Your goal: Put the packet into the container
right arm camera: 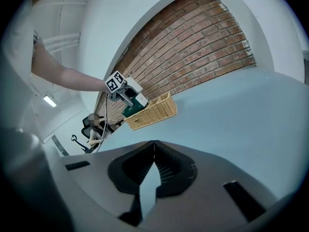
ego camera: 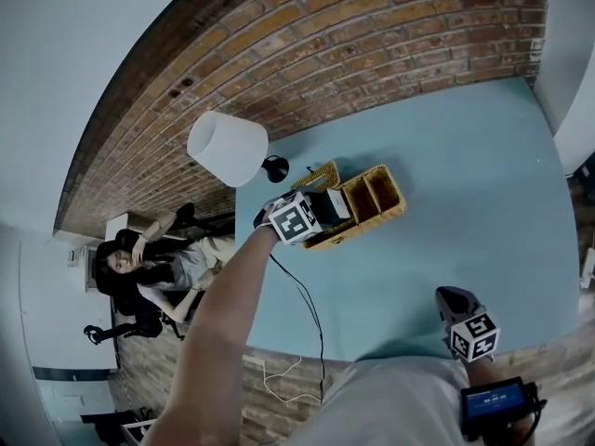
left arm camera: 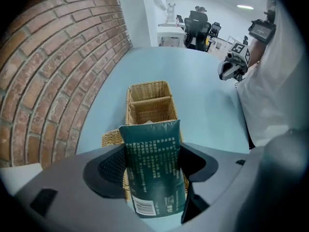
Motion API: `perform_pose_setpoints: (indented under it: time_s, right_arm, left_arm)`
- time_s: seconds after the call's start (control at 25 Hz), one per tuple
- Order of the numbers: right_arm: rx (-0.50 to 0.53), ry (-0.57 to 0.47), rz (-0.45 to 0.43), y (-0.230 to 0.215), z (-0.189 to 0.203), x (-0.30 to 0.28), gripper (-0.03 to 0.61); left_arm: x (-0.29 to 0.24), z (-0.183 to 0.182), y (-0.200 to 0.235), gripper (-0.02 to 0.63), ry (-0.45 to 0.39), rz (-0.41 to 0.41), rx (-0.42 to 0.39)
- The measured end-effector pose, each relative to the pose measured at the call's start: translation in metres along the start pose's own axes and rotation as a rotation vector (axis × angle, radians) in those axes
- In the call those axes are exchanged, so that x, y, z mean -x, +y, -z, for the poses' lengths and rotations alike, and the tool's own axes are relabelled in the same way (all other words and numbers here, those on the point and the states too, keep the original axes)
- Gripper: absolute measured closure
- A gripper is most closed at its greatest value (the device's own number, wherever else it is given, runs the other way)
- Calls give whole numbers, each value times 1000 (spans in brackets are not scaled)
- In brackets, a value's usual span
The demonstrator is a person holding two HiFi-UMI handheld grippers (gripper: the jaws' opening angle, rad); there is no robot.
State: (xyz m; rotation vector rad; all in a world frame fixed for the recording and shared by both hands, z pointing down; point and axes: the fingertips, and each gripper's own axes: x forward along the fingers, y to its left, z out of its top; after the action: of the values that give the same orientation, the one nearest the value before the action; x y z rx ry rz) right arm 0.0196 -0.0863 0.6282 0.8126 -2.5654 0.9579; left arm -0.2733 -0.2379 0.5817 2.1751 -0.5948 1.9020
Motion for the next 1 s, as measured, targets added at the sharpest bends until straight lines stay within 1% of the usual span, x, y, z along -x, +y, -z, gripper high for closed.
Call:
perform_pose_setpoints:
  time_s: [0.12,0.32,0.6,0.76,1.0]
  right_arm:
    - [-8,6,2,1,0,-1,568]
    - [-15,24,4,3,3,1,568]
    - [-27,30,26,-3,5,3,568]
    - [-36,38,40,-7,11,5,568]
    - [-35,39,50,-11,12,7,568]
  left_arm:
    - [-8,3,0,270,6,27,19]
    - [-26,0,-2,270,56,58,-2]
    - [-58,6,-5,268,84,82,7]
    - [-69,3,-8,268,78,101,-4]
    - [-73,1,-8,262,58,115,17]
